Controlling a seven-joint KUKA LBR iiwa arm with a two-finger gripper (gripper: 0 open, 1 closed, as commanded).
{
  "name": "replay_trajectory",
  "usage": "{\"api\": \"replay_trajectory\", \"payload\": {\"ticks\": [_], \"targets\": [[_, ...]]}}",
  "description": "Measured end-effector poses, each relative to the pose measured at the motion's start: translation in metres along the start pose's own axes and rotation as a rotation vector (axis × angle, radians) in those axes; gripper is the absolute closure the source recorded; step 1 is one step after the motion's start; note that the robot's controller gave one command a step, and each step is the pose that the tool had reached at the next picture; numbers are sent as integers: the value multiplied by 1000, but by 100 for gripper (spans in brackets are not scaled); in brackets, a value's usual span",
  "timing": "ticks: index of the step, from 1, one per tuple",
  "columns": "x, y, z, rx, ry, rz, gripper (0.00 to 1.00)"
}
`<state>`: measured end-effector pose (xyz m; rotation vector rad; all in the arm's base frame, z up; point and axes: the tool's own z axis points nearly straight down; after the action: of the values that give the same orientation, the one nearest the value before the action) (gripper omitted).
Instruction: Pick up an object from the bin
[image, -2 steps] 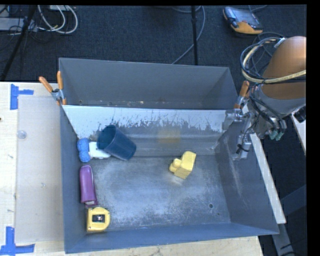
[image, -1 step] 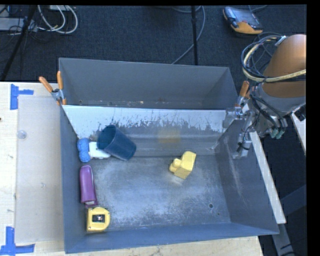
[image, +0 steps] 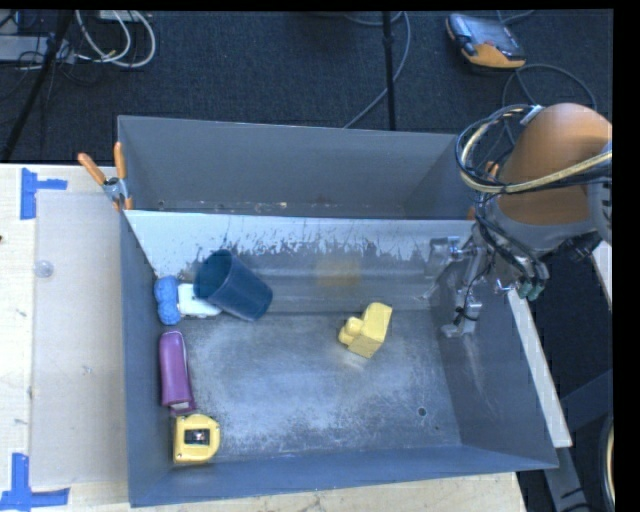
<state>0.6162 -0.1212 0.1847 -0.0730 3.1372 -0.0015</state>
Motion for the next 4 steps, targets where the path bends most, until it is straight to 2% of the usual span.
{"api": "replay_trajectory", "payload": {"ticks": [1, 2, 3, 4], "targets": [[2, 28, 61, -1, 1, -11, 0], [9, 57, 91, -3, 9, -111, 0], [-7, 107, 113, 0, -1, -41, 100], [-7, 107, 113, 0, -1, -42, 100]]}}
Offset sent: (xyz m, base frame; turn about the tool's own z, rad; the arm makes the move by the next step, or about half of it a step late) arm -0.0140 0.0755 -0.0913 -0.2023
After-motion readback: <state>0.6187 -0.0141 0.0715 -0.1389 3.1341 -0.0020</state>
